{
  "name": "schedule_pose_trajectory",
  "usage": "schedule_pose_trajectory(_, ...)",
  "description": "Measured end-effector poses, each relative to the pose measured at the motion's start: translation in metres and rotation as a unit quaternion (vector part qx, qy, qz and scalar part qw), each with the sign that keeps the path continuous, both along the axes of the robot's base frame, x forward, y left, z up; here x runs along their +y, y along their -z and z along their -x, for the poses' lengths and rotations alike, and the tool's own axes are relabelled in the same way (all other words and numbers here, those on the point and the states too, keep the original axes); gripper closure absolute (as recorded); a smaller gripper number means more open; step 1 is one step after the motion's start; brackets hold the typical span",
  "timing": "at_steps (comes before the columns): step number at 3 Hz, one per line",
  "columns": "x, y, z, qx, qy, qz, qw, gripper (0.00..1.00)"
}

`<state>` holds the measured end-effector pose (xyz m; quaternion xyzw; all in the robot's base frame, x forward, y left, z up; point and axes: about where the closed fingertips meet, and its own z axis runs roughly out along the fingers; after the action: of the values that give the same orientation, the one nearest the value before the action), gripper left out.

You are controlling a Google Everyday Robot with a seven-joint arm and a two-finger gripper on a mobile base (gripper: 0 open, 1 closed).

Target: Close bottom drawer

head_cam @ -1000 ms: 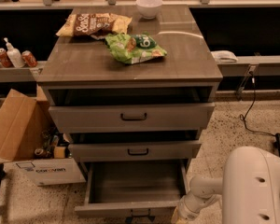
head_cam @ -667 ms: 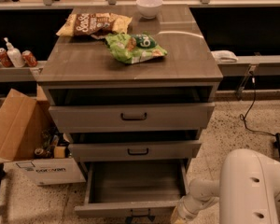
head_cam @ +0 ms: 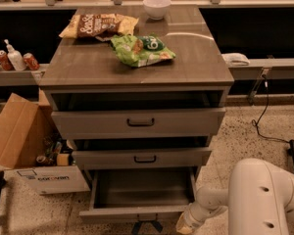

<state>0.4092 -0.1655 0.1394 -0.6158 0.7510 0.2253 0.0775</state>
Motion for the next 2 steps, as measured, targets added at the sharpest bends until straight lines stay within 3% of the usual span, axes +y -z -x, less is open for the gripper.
schedule_pose_trajectory(1, -0.003, 0.004, -0.019, -0.028, 0.014, 0.003, 0.9995, 1.00)
schedule_pose_trajectory(2, -0.009, 0.002, -0.050, -0.073, 0.031, -0.012, 0.9968, 1.00)
